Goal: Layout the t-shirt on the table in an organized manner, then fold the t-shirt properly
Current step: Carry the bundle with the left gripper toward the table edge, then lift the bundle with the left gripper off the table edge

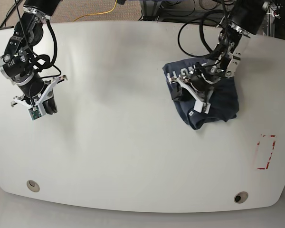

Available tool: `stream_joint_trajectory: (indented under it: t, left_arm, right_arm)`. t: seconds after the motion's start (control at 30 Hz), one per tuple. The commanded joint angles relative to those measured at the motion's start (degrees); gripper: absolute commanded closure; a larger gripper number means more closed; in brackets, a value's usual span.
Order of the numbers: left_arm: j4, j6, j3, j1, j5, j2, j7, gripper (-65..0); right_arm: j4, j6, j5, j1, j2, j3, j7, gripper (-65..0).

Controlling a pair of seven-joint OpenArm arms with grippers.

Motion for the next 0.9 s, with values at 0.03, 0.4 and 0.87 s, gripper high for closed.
stream_joint_trajectory:
  t: [0.03,0.4,0.87]
  left_arm:
    - [0.97,0.45,-3.27,2.61,-1.57,-6.22,2.67,-11.0]
    - [0.70,-10.45,-14.35,9.55,-2.97,-16.33,2.94,-11.0]
    - [-8.70,-27.68,-25.51,10.26,10.65,-18.88,3.03,-11.0]
  right_arm:
    - [0.98,-0.10,0.42,0.64,0.72,0.04,1.39,-5.9]
    - [0.98,-0.10,0.42,-0.07,-1.22,0.04,1.39,-5.9]
    - [0.98,-0.10,0.42,-1.56,-1.66,-0.05,1.48,-5.9]
